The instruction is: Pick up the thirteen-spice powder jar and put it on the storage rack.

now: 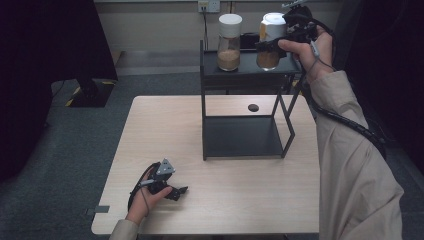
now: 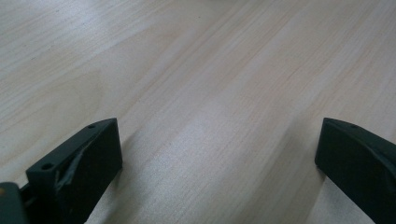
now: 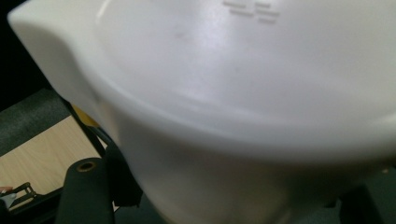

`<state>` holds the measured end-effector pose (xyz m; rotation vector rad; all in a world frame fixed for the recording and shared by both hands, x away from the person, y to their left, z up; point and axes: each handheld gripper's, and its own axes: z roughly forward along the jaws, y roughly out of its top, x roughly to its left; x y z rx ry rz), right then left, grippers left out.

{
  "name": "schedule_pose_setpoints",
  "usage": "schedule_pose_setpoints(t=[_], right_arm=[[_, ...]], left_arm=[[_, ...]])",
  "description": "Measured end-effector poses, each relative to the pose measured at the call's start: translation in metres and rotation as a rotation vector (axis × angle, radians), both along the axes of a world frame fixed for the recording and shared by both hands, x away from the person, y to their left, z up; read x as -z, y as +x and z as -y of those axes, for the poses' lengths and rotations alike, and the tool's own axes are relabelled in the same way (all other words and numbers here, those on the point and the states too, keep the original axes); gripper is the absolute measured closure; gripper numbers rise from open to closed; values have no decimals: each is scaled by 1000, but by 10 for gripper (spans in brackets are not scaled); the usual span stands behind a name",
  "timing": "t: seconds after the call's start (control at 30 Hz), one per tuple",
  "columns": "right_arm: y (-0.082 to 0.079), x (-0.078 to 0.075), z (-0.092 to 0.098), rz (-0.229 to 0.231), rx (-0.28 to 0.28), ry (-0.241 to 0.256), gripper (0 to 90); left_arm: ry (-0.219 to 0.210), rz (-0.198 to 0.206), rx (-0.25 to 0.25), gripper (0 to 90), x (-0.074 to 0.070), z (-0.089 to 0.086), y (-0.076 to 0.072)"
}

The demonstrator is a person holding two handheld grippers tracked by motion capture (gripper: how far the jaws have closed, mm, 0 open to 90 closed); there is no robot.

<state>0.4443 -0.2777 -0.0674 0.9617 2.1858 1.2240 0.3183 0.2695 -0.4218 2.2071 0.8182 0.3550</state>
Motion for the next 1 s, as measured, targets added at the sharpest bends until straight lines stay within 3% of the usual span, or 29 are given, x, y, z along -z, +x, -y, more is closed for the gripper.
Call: schedule_pose_setpoints(t=[0.6, 1.0], right_arm=[[31, 17, -17, -21, 35, -11, 302], [33, 25, -13, -24, 43, 41, 291]], left_arm=[[0, 0, 0, 0, 0, 0, 0], [0, 0, 0, 0, 0, 0, 0]])
